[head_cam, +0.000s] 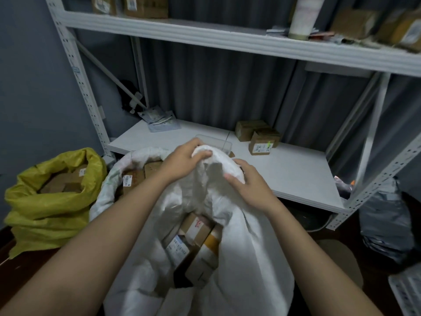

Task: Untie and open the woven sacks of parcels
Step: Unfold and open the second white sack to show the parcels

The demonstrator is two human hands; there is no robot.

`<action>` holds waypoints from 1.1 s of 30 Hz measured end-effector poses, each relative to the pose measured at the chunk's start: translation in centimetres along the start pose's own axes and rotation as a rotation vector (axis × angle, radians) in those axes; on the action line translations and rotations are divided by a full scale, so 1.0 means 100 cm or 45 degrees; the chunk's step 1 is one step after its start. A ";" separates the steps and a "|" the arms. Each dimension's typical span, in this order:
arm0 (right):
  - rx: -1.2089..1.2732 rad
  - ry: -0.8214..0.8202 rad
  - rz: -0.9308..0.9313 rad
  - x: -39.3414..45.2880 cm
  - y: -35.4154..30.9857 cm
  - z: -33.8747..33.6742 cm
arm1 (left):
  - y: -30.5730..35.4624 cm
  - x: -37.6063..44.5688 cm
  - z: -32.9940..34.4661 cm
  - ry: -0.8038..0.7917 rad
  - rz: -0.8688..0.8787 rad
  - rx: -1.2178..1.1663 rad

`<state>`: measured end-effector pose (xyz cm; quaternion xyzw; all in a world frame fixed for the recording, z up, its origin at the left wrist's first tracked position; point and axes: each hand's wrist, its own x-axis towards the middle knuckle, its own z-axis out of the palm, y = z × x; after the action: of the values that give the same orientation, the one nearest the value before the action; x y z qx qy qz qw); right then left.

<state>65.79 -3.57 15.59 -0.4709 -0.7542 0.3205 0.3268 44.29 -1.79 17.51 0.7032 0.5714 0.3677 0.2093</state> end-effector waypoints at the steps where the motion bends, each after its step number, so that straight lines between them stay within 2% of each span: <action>1: -0.074 0.063 -0.008 0.001 0.002 0.000 | 0.000 0.007 -0.002 0.070 -0.044 -0.058; 4: -0.172 0.241 0.124 0.027 0.003 -0.002 | 0.005 0.026 -0.005 0.164 -0.111 -0.009; 7: -0.445 0.248 0.261 0.073 -0.003 -0.014 | 0.011 0.045 -0.011 0.144 -0.174 0.118; 9: -0.613 0.376 0.265 0.106 -0.019 -0.031 | 0.020 0.060 -0.014 0.170 -0.219 0.138; 12: -0.673 0.655 0.102 0.146 -0.058 -0.052 | 0.044 0.083 -0.028 0.359 -0.210 0.045; 16: -0.534 0.803 -0.236 0.161 -0.072 -0.048 | 0.052 0.091 -0.052 0.612 -0.090 -0.108; 19: -0.478 0.684 -0.343 0.156 -0.058 -0.042 | 0.029 0.083 -0.051 0.485 -0.135 -0.041; 22: -0.517 0.449 -0.331 0.149 -0.044 -0.042 | 0.010 0.073 -0.045 0.268 -0.302 0.354; 24: -0.497 0.352 -0.318 0.146 -0.037 -0.042 | 0.018 0.071 -0.038 0.319 -0.192 0.671; 27: -0.330 0.207 -0.344 0.144 -0.040 -0.042 | 0.042 0.069 -0.021 0.347 0.058 0.784; 30: -0.002 0.030 -0.308 0.135 -0.045 -0.053 | 0.044 0.071 -0.013 0.226 -0.004 0.560; 33: 0.109 -0.067 -0.132 0.117 -0.036 -0.067 | 0.040 0.076 -0.022 0.079 -0.138 -0.182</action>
<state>65.25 7.10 24.57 -0.4080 -0.7716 0.3473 0.3428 45.80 4.20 23.88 0.6426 0.5873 0.4172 0.2608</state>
